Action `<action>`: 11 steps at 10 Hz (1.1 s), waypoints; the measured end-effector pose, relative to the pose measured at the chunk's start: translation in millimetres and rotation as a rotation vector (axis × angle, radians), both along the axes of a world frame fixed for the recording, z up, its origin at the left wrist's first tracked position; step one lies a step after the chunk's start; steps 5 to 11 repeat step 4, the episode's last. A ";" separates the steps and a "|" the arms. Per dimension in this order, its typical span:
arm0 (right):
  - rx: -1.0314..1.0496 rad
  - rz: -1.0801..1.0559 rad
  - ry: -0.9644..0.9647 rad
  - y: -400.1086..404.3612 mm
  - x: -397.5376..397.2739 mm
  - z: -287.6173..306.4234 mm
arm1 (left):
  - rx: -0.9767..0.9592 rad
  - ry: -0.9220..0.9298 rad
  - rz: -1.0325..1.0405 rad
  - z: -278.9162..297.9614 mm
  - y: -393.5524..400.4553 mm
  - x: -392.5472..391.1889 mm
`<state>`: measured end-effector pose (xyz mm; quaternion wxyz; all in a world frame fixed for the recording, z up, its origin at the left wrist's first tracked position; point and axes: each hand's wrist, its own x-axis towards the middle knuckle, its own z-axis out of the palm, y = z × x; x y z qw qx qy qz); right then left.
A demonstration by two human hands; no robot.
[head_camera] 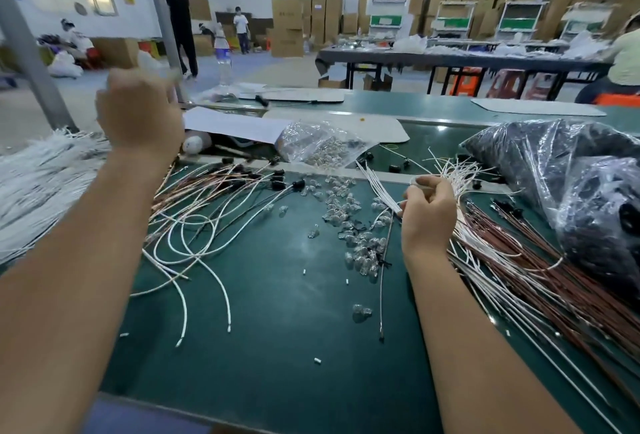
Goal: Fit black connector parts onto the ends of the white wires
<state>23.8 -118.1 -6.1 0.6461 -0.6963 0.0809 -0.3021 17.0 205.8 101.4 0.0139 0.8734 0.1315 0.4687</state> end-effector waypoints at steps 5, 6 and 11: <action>0.102 0.006 -0.139 -8.6 -11.5 30.0 | -0.120 0.494 -0.091 -81.0 -13.2 16.2; 0.102 0.006 -0.139 -8.6 -11.5 30.0 | -0.120 0.494 -0.091 -81.0 -13.2 16.2; 0.102 0.006 -0.139 -8.6 -11.5 30.0 | -0.120 0.494 -0.091 -81.0 -13.2 16.2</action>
